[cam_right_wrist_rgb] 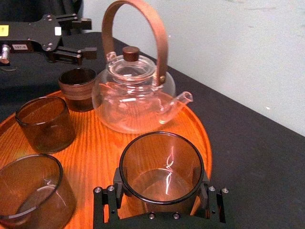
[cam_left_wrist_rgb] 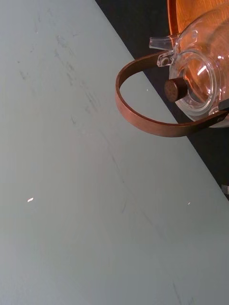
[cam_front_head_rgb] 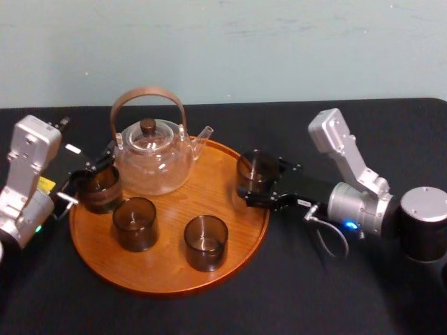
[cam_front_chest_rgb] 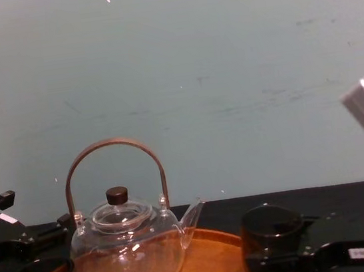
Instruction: Pick up the glass from the table and place it on the tray.
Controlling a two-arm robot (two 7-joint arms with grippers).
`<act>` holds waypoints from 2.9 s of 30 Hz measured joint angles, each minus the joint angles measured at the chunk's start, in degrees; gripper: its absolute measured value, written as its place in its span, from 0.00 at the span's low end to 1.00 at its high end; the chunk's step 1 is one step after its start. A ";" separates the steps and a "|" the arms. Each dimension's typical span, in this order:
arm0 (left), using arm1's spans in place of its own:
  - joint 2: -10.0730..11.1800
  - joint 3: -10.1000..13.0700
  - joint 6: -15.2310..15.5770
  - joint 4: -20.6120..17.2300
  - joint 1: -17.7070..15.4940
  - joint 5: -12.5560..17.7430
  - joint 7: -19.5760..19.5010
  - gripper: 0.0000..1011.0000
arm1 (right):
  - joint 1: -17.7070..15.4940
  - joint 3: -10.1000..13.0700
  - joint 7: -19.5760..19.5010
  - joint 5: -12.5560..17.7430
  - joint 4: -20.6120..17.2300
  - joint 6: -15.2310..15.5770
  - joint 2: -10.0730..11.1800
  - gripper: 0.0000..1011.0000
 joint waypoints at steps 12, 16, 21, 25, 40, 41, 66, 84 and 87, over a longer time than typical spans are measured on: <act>0.00 0.00 0.00 0.00 0.00 0.00 0.00 0.99 | 3.79 -3.37 -0.03 -2.47 4.52 0.89 -3.82 0.89; 0.00 0.00 0.00 0.00 0.00 0.00 0.00 0.99 | 4.39 -3.85 -0.19 -3.05 5.46 1.03 -4.58 0.89; 0.00 0.00 0.00 0.00 0.00 0.00 0.00 0.99 | 4.71 -4.21 -0.35 -3.74 6.40 1.07 -5.08 0.90; 0.00 0.00 0.00 0.00 0.00 0.00 0.00 0.99 | 4.74 -4.33 -0.37 -4.10 7.10 0.98 -5.30 0.90; 0.00 0.00 0.00 0.00 0.00 0.00 0.00 0.99 | 4.65 -4.74 -0.37 -5.12 8.74 0.06 -5.94 0.90; 0.00 0.00 0.00 0.00 0.00 0.00 0.00 0.99 | 4.64 -4.74 -0.37 -5.12 8.73 0.06 -5.93 0.90; 0.00 0.00 0.00 0.00 0.00 0.00 0.00 0.99 | 0.66 -2.43 -0.08 -3.91 -0.56 -2.73 -2.37 0.99; 0.00 0.00 0.00 0.00 0.00 0.00 0.00 0.99 | -5.18 0.84 -0.26 -0.60 -6.86 -4.99 2.15 0.99; 0.00 0.00 0.00 0.00 0.00 0.00 0.00 0.99 | -6.60 2.02 -1.21 -0.30 -7.48 -5.80 3.20 0.99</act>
